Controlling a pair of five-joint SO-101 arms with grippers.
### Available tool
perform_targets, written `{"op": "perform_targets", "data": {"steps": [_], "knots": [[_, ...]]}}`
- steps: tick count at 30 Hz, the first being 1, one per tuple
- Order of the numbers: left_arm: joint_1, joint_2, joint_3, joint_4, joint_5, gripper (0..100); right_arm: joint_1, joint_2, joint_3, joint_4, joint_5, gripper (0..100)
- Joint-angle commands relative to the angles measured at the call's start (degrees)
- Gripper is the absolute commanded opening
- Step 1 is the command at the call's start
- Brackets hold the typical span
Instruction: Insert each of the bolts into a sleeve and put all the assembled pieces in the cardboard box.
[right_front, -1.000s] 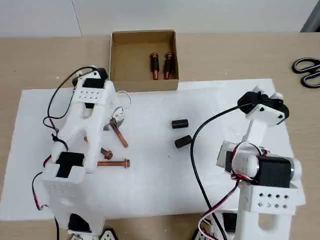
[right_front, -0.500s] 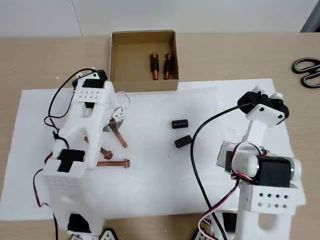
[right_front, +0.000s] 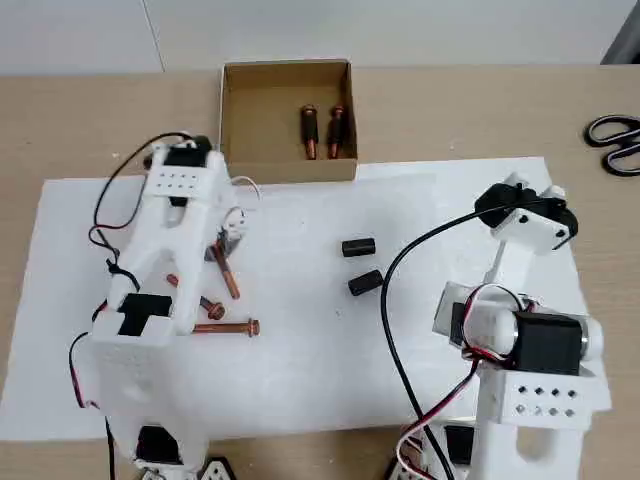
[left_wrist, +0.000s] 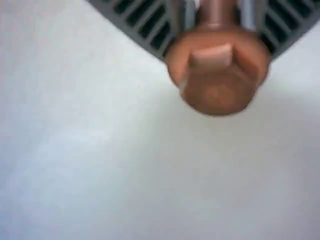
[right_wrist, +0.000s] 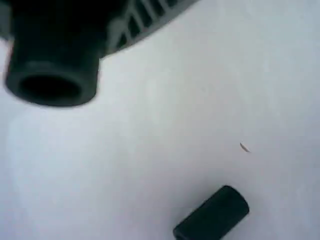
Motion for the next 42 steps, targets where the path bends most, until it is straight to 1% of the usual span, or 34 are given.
{"op": "perform_targets", "data": {"steps": [1,6,11,20,27,34,37,42], "knots": [[1.14,-7.38,-7.78,4.04,-0.35,1,-0.04,-0.4,-0.35,-0.48,0.62,0.2],[2.02,-10.9,-13.32,8.79,-0.18,1,-0.04,-0.75,-0.62,-0.48,0.62,0.2],[2.29,-14.51,-15.87,9.67,-0.18,1,-0.31,-0.84,-1.14,-0.48,0.62,0.2],[2.29,-29.63,-15.69,10.81,-0.35,1,-11.74,-0.84,-6.95,-0.04,0.35,0.2],[1.93,-40.62,-15.52,10.81,-0.44,1,-16.84,-1.1,-6.95,0.13,0.35,0.2],[1.85,-52.66,-7.25,10.81,-0.53,1,-26.59,-10.51,-6.86,0.13,0.62,0.2],[2.2,-58.73,-2.07,10.73,-2.02,1,-27.3,-14.37,-6.59,0.13,1.67,0.2],[2.2,-66.46,4.79,10.37,-2.55,1,-27.3,-16.92,-6.59,0.13,7.03,0.2]]}}
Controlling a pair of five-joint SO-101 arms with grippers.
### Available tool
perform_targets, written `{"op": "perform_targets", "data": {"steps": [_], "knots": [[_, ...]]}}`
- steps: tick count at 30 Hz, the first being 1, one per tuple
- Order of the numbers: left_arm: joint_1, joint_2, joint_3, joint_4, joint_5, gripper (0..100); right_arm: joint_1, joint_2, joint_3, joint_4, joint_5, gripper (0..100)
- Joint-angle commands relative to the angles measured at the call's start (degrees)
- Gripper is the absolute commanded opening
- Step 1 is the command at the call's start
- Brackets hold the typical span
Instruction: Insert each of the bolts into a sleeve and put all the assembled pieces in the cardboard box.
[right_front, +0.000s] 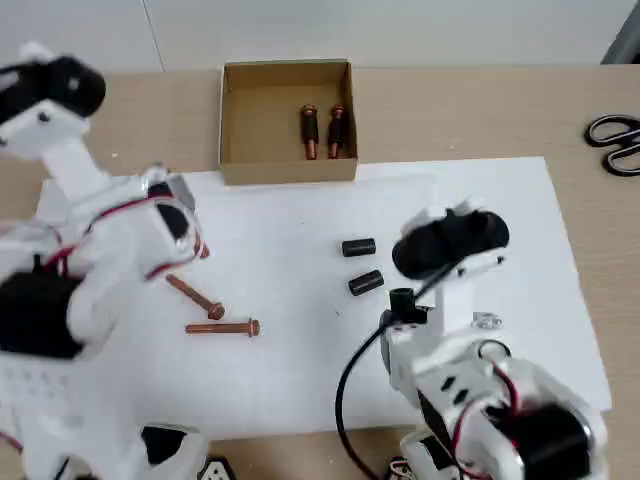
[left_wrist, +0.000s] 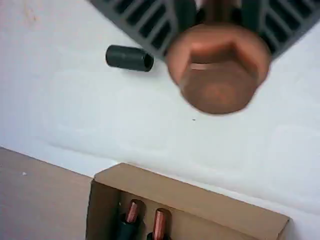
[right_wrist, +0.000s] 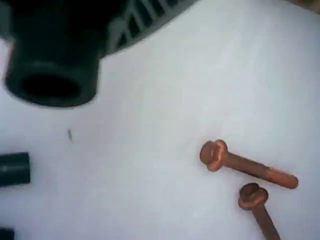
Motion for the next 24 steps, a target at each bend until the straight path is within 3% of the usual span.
{"op": "perform_targets", "data": {"steps": [1,6,11,17,24], "knots": [[0.18,-5.98,3.47,0.26,-0.35,1,-0.13,-0.4,-2.29,-0.04,2.73,0.2],[0.18,-12.48,8.75,-1.76,-0.18,1,-0.92,-0.4,-2.29,-0.57,2.55,0.2],[0.26,-22.24,17.19,-8.26,-0.35,1,-7.78,-0.57,-2.2,-1.8,1.23,0.2],[0.26,-35.78,29.32,-14.77,-0.35,1,-12.0,-0.75,-0.53,-12.44,-0.18,0.2],[0.26,-48.35,38.2,-16.09,-0.35,1,-12.62,-0.75,6.51,-22.81,0.0,0.2]]}}
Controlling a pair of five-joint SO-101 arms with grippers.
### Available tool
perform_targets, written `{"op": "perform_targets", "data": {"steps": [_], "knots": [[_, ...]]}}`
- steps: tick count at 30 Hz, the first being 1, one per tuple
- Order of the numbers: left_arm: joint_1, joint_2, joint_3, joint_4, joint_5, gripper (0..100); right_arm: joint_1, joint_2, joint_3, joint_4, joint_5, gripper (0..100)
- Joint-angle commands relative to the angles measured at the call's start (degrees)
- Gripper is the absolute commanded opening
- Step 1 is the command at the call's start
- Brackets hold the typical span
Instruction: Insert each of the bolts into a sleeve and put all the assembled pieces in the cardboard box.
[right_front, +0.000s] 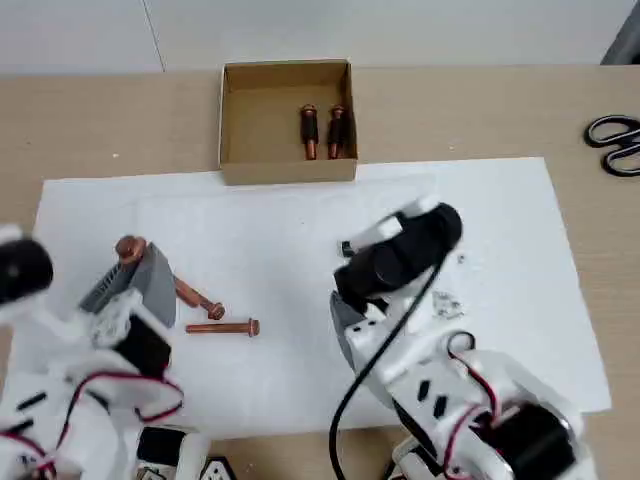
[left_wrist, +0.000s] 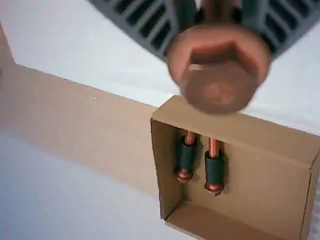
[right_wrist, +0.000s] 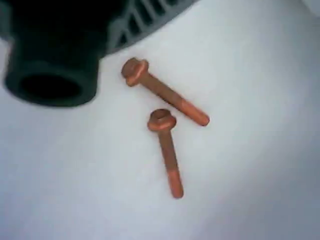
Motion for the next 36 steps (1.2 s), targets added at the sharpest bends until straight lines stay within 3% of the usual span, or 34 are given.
{"op": "perform_targets", "data": {"steps": [1,12,18,24,32,36], "knots": [[0.26,-4.57,2.68,-1.93,-0.35,1,-0.57,-0.66,2.73,-6.46,-0.35,0.2],[2.55,-10.64,12.26,-9.93,-0.09,1,-6.9,-4.79,17.49,-21.14,-0.35,0.4],[5.45,-11.25,13.32,-10.11,3.34,1,-6.64,-20.26,26.73,-21.41,0.18,0.4],[7.56,-11.08,13.41,-10.11,4.57,1,-6.9,-35.38,37.1,-21.67,9.23,0.4],[15.21,-10.9,13.67,-15.38,6.33,1,-6.99,-34.33,40.53,-21.85,9.14,0.3],[18.81,-10.9,16.4,-17.32,6.33,1,-10.77,-34.33,41.14,-21.93,9.23,0.3]]}}
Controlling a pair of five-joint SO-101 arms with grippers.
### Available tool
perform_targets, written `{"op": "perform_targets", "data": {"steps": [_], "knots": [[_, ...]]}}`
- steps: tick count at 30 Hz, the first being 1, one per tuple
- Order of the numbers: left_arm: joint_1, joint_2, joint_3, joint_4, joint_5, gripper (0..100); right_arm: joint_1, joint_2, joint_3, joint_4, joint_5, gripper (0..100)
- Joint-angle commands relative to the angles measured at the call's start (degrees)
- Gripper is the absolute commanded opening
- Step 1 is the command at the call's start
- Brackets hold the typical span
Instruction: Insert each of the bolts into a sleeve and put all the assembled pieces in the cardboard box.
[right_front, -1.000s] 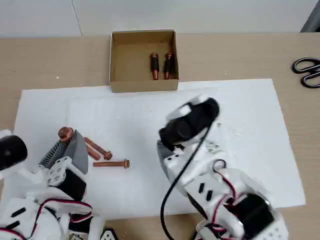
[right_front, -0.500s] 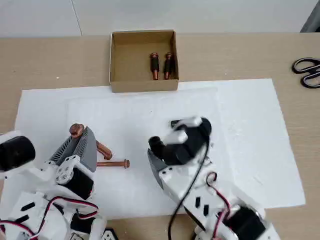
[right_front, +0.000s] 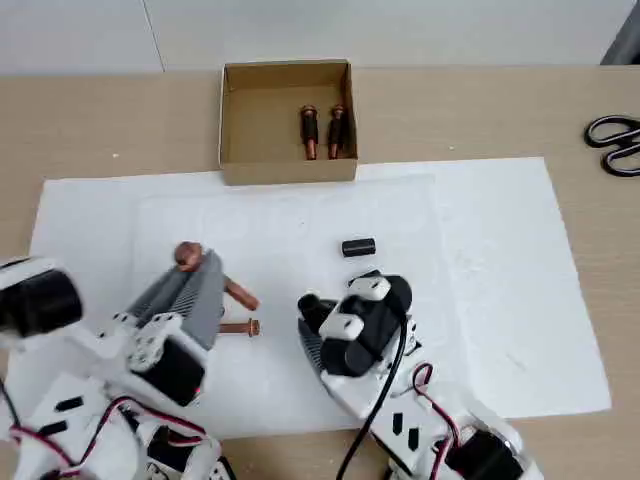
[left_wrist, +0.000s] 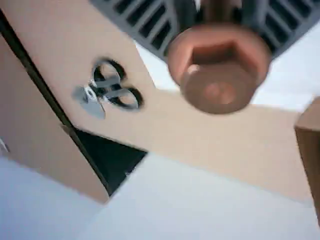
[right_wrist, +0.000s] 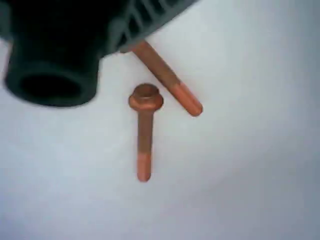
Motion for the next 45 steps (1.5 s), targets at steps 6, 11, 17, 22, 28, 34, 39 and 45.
{"op": "perform_targets", "data": {"steps": [6,11,17,22,28,34,39,45], "knots": [[5.45,0.18,2.07,-2.46,0.26,1,-4.44,-0.22,0.35,-6.55,1.05,0.3],[7.47,0.18,4.62,-2.46,0.26,1,-4.53,-0.22,1.58,-6.55,1.05,0.3],[7.91,0.09,6.99,-5.98,-1.14,1,-4.53,-0.22,1.67,-6.46,0.97,0.3],[8.0,0.26,7.78,-9.32,-3.25,1,-4.53,-0.22,1.58,-6.37,0.97,0.3],[7.74,3.87,6.11,-9.32,-3.78,1,-4.53,-0.22,1.58,-6.37,0.97,0.3],[8.09,5.63,5.76,-9.23,-3.78,1,-4.53,-0.31,1.23,-6.55,0.97,0.3],[8.09,5.63,5.58,-7.38,-3.78,1,-4.44,-0.31,1.23,-6.81,1.05,0.3],[8.18,5.63,5.49,-3.08,-3.87,1,-4.26,-0.31,0.44,-6.81,1.05,0.3]]}}
